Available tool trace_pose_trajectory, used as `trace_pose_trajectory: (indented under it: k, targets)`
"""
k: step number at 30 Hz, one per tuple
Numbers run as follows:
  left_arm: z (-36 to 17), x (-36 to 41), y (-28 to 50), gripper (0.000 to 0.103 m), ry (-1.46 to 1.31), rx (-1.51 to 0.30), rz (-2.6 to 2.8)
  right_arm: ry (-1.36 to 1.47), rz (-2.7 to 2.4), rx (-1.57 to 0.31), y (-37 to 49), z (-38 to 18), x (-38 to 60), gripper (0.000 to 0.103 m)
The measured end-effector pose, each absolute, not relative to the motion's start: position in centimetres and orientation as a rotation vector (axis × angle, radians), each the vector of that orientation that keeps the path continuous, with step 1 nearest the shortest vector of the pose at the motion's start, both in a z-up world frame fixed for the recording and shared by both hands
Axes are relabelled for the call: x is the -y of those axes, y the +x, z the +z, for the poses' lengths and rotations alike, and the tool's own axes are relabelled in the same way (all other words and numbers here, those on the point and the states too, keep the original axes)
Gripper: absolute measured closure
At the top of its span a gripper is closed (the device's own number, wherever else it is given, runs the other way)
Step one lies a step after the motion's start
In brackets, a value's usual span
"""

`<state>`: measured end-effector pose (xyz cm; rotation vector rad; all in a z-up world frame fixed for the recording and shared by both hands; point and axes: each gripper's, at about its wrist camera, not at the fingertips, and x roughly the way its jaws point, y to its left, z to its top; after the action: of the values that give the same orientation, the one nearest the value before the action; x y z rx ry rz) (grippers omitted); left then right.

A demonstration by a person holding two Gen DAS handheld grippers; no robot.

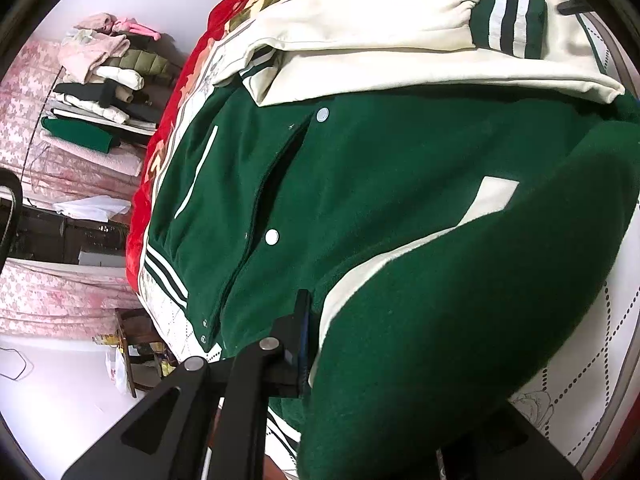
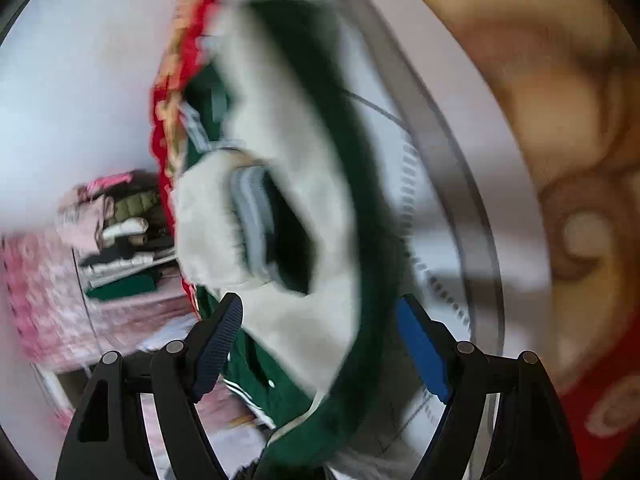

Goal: Fold large clothes

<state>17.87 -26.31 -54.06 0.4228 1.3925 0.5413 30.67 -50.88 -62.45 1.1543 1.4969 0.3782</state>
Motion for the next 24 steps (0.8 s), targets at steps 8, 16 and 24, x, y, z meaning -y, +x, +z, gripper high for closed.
trace_pose_trajectory:
  k: [8,16,24]
  targets:
    - [-53.7,25.9,17.9,0.093,0.43,-1.377,0.517,1.23,0.481,-1.376,33.9,-65.1,46.2,0.058]
    - [-50.0,23.0,18.4,0.095,0.362,-1.326,0.442,1.071,0.425,-1.302,34.3,-57.3,43.2,0.088]
    - [-43.5,13.1,19.5,0.095,0.221,-1.284,0.3,0.863,0.367,-1.248,36.9,-45.1,34.6,0.088]
